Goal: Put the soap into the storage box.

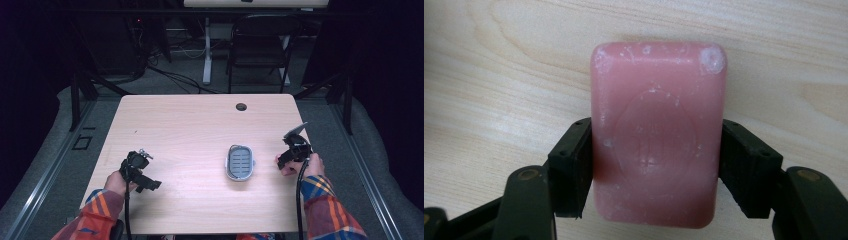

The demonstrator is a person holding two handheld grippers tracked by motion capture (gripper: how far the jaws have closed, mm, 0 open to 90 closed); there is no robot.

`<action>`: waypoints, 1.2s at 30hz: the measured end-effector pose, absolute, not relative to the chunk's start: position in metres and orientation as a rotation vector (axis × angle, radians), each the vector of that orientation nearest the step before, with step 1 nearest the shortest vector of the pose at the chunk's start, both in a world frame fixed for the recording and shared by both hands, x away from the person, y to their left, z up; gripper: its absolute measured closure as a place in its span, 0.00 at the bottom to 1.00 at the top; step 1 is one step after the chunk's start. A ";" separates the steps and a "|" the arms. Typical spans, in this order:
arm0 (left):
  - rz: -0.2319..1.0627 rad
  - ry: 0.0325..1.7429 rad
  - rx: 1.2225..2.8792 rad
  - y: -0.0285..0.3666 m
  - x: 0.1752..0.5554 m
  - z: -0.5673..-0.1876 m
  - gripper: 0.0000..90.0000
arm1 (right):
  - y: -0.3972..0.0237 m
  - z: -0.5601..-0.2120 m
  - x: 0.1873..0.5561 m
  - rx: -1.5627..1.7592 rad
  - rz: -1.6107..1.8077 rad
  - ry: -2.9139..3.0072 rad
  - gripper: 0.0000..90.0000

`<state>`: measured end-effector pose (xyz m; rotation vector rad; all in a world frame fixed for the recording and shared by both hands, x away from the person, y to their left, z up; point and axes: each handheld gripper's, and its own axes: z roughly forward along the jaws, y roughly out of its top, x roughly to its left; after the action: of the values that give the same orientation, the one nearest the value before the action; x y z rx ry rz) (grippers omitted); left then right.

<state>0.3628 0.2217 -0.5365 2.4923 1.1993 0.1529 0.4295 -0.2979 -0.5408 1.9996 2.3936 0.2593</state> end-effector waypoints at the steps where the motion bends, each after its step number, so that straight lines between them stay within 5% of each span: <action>1: 0.153 1.199 2.492 0.222 0.363 -0.536 0.00 | -0.298 -0.541 0.429 1.996 0.265 2.391 0.40; 36: 0.160 1.197 2.494 0.223 0.361 -0.536 0.00 | -0.292 -0.498 0.419 1.856 0.388 2.468 0.41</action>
<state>0.3611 0.2226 -0.5355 2.4944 1.1972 0.1600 0.4187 -0.2918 -0.4984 1.8559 2.4683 0.3876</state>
